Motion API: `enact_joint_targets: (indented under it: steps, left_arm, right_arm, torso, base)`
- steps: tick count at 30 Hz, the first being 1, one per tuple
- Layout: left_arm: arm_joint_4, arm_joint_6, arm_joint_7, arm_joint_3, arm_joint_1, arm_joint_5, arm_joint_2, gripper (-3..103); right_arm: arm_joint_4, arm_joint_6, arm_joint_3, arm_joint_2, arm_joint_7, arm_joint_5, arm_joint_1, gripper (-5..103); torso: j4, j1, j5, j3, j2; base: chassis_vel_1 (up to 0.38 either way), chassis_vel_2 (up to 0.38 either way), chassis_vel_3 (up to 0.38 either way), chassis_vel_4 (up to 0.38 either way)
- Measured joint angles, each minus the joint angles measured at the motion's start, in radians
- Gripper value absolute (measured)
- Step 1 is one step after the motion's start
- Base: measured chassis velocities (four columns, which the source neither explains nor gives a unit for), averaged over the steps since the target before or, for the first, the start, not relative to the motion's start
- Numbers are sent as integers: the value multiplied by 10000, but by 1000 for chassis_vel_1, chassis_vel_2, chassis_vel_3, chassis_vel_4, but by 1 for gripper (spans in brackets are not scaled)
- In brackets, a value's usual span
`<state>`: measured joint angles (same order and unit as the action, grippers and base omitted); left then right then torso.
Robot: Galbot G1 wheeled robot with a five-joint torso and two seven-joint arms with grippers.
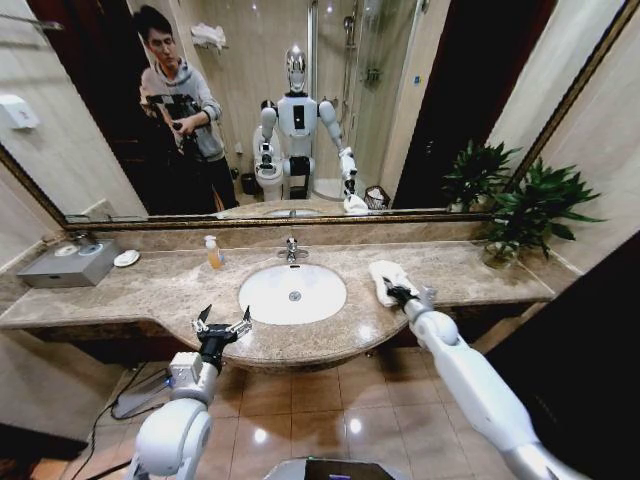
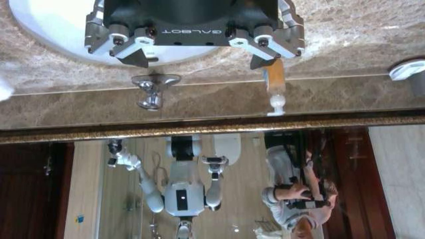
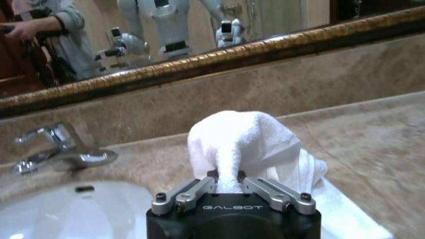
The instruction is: Pick up the towel from the sink counter and wipe the mirror surface.
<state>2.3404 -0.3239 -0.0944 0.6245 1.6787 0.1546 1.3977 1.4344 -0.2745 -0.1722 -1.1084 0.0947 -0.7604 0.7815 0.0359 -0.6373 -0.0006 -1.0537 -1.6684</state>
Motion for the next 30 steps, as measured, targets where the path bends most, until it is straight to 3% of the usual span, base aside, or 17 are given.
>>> enact_joint_targets:
  steps: [12, 20, 27, 30]
  left_arm:
    - [0, 0, 0, 0, 0, 0, 0, 100]
    - [0, 0, 0, 0, 0, 0, 0, 100]
    - [0, 0, 0, 0, 0, 0, 0, 100]
    - [0, 0, 0, 0, 0, 0, 0, 100]
  right_arm:
    - [-1590, -225, 112, -720, 145, -473, -865, 5]
    - [-1947, 690, 100, -694, 66, 1563, -786, 3]
    - [-1712, 820, 96, -507, 113, 2232, -715, 4]
    - [-1766, 825, 83, -495, 114, 2457, -703, 10]
  torso:
    - [-2, -2, 5, 0, 0]
    - [-1, -2, 6, 0, 0]
    - [0, -1, 5, 0, 0]
    - [0, -1, 5, 0, 0]
  base:
    - [0, 0, 0, 0]
    - [0, 0, 0, 0]
    - [0, 0, 0, 0]
    - [0, 0, 0, 0]
